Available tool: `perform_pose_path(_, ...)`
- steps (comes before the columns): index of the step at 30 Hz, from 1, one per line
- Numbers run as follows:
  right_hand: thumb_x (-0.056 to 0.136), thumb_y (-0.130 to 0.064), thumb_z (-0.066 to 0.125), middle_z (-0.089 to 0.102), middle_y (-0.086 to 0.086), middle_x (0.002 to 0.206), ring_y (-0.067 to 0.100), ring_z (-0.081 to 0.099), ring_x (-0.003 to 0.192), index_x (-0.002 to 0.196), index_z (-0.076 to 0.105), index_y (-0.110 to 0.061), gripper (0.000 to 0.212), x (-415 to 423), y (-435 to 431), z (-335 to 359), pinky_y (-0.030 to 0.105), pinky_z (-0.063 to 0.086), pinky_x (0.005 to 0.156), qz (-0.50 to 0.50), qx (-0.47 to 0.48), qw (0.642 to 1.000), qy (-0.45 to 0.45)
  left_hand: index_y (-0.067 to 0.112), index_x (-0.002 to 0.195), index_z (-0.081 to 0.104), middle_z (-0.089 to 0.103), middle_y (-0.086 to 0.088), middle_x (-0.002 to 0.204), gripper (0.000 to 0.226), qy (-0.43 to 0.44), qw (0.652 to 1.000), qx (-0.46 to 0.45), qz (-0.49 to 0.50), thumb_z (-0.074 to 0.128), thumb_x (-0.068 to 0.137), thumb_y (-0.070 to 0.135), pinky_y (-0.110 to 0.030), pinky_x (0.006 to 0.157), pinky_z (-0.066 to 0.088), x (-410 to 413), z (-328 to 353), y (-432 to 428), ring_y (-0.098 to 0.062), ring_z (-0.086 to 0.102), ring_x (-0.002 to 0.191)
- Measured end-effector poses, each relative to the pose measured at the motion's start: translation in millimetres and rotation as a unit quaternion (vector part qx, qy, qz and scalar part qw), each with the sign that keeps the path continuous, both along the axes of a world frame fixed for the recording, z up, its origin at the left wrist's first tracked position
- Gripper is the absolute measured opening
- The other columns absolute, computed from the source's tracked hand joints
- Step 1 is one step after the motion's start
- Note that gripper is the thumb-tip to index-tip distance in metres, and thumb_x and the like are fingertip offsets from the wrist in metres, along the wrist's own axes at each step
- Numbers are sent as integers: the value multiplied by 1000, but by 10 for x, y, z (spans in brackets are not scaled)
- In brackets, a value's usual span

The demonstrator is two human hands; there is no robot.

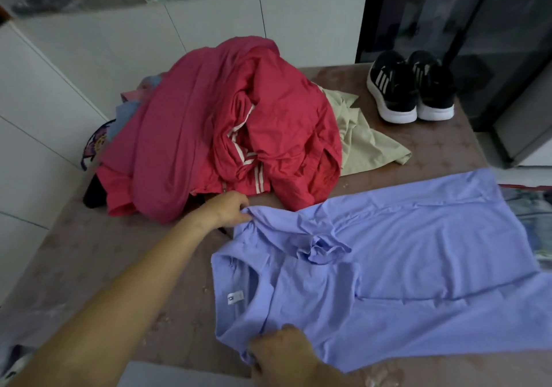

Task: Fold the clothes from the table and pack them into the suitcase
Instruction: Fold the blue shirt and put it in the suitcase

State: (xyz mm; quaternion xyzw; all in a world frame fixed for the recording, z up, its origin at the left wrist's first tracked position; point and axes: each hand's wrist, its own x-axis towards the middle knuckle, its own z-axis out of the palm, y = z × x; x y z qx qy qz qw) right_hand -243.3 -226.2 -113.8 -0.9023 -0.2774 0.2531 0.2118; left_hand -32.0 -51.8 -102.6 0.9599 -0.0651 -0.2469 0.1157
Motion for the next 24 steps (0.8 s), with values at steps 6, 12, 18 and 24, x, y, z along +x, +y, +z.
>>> perform_pose_path(6, 69, -33, 55, 45, -5, 59, 2, 39, 59, 69, 48, -25, 10, 179, -1030, 216, 18, 36, 59, -160, 236, 954, 88, 21, 100, 62, 51, 6, 70, 22, 82, 990, -110, -35, 60, 86, 4, -17, 50, 43, 243, 502, -545, -5, 43, 51)
perform_pose_path(12, 57, -41, 57, 39, -11, 49, -1, 35, 51, 59, 49, -19, 24, 243, -2011, -31, 24, 32, 53, -355, 194, 912, 64, 14, 89, 63, 52, 1, 67, 6, 137, 973, -183, 30, 59, 92, 17, -20, 49, 47, 465, 563, -1606, -7, 50, 55)
perform_pose_path(18, 79, -43, 67, 51, -12, 52, -4, 52, 66, 59, 49, -22, 34, 102, -2562, -341, 33, 41, 61, -463, 41, 886, 8, 21, 112, 45, 57, -9, 103, 19, 135, 955, -253, 69, 50, 96, 12, -26, 63, 45, 483, 285, -2304, -19, 59, 81)
perform_pose_path(24, 63, -44, 66, 59, -2, 91, 26, 65, 80, 105, 53, -27, 47, 152, -2456, -248, 35, 47, 58, -394, -10, 910, -131, 31, 140, 41, 36, -2, 140, 65, -6, 969, 25, -247, 42, 85, -4, -32, 101, 36, 460, 102, -2193, -22, 36, 131)
